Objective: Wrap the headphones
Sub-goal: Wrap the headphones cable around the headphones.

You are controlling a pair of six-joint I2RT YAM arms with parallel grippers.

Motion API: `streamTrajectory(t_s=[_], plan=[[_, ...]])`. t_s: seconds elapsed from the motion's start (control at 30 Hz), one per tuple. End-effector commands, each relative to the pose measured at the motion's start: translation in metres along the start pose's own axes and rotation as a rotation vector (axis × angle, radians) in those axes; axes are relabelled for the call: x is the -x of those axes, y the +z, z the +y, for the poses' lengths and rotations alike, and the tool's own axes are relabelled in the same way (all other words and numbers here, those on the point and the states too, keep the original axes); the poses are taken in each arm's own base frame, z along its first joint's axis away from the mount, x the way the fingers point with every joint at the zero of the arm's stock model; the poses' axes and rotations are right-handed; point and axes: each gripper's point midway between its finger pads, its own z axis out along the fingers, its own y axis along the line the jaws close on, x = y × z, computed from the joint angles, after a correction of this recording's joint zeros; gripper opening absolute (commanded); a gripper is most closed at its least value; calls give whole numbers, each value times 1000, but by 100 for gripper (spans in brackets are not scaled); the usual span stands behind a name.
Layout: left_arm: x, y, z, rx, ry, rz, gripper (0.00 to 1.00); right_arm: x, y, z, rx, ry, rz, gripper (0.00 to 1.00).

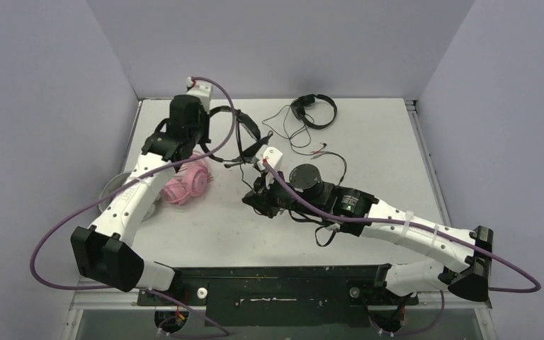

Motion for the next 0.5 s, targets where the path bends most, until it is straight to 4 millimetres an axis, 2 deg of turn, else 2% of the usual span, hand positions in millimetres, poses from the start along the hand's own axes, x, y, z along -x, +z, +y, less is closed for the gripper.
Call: streamTrajectory(t_s=[0.0, 0.1, 0.2, 0.33, 0.47], plan=[[39, -24, -5, 91, 229, -180, 0, 13, -19, -15, -47, -52, 88, 0], [23, -28, -23, 40, 325, -169, 0, 25, -23, -29, -51, -52, 117, 0], [6, -36, -47, -61, 428, -171, 0, 29, -27, -56, -107, -46, 159, 0], [-25, -47, -80, -215, 580, -132, 0, 27, -30, -87, -181, -56, 202, 1], [-44, -55, -94, -254, 636, -99, 0, 21, -30, -116, -254, -43, 245, 2]])
